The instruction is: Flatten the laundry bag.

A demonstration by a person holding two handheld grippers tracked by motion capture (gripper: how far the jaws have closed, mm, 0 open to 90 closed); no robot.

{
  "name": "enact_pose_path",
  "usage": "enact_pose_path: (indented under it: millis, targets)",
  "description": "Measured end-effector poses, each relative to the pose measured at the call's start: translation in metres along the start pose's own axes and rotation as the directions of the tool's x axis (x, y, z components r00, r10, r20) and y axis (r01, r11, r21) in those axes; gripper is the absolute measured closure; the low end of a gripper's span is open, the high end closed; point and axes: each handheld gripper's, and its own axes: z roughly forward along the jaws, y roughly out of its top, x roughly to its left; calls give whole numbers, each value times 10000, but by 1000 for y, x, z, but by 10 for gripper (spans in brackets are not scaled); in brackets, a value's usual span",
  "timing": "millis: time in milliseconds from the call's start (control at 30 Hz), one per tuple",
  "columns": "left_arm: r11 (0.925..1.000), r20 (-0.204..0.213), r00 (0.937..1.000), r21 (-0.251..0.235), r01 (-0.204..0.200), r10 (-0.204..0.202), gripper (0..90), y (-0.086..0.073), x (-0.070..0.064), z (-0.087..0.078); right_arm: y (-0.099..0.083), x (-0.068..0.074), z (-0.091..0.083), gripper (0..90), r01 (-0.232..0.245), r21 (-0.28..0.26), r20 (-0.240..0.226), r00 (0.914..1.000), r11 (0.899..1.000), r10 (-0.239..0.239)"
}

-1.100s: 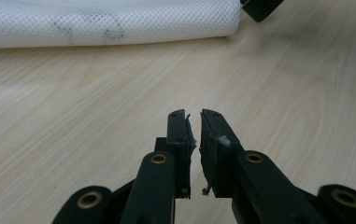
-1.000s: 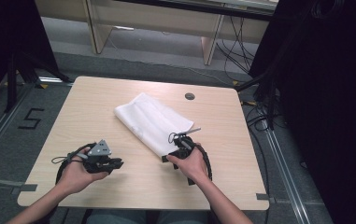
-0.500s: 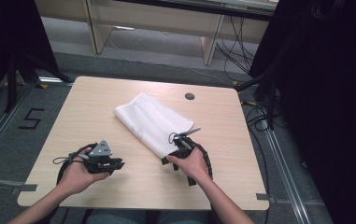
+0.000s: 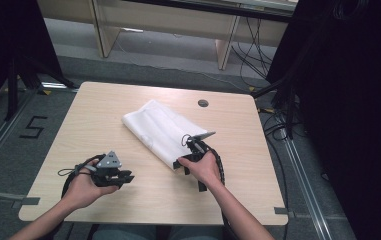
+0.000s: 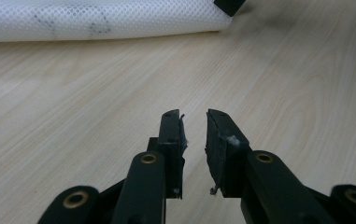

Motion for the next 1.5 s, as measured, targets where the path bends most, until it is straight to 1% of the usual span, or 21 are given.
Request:
enact_pose_path:
  millis: [333,433,467,600,633,667,700,800,900,967,1000,1033,1100,1133,1167,1267,1300,1367,1433,1467,1500]
  targets:
    - [9997,-109,9997,124,-209,210,727,-1,2,1,8,2,3,668,-648,217,-4,9979,9977,648]
    - [9997,-85,9998,106,-203,204,719,-1,1,1,9,3,4,793,-8,252,-30,10000,9997,8]
    - [10000,-8,10000,33,48,-48,717,-2,1,2,9,3,4,850,723,247,126,9973,9971,-726]
    - [10000,-28,10000,70,-24,25,717,-2,3,1,8,4,3,864,1214,357,392,9917,9920,-1228]
    - [9999,-80,9999,85,92,-92,716,-2,2,1,9,-2,4,865,2168,28,540,9748,9762,-2166]
    - [9999,-87,9999,85,76,-76,714,-2,2,1,6,2,2,865,1634,371,803,9829,9859,-1660]
    - [10000,-46,10000,45,22,-22,705,-3,3,1,2,-3,-2,864,2338,262,431,9711,9719,-2348]
    - [9999,-199,9997,-17,126,-127,692,-2,4,0,-5,-4,-7,864,2275,337,585,9716,9732,-2292]
    - [9997,-328,9992,-145,216,-220,652,-2,8,0,-18,-10,-16,863,2653,587,423,9625,9624,-2679]
    - [9995,-474,9986,-203,229,-239,599,-2,12,0,-32,-19,-26,865,3319,930,567,9395,9387,-3378]
    - [9990,-457,9983,-291,350,-363,599,-2,15,1,-32,-19,-26,865,3319,930,567,9395,9387,-3378]
    - [9983,-618,9970,-385,435,-458,558,0,21,1,-41,-27,-33,865,3751,1007,305,9246,9215,-3797]
    - [9956,-671,9944,-517,780,-814,539,1,24,2,-44,-31,-37,865,3942,1111,293,9163,9123,-3995]
    - [9960,-693,9948,-550,703,-740,521,2,28,2,-49,-33,-42,864,3821,1129,362,9209,9172,-3881]
    - [9942,-581,9941,-606,885,-920,494,4,32,2,-55,-40,-49,862,4119,1010,498,9070,9056,-4181]
    - [9810,-311,9835,-841,1749,-1780,472,10,44,9,-58,-49,-56,858,4109,840,632,9070,9078,-4164]
    - [9789,-277,9807,-726,1911,-1935,455,12,48,12,-60,-57,-62,850,3882,845,641,9170,9177,-3938]
    - [9779,-367,9788,-657,1986,-2013,452,18,54,19,-61,-62,-63,840,3834,716,690,9191,9208,-3880]
    - [9751,-361,9765,-733,2094,-2124,445,30,58,28,-62,-71,-68,786,3412,476,895,9346,9388,-3442]
    - [9751,-361,9765,-733,2094,-2124,444,30,58,28,-62,-71,-68,786,3412,476,895,9346,9388,-3442]
    - [9805,-387,9811,-608,1871,-1896,444,35,60,29,-62,-74,-70,773,3200,335,938,9422,9468,-3217]
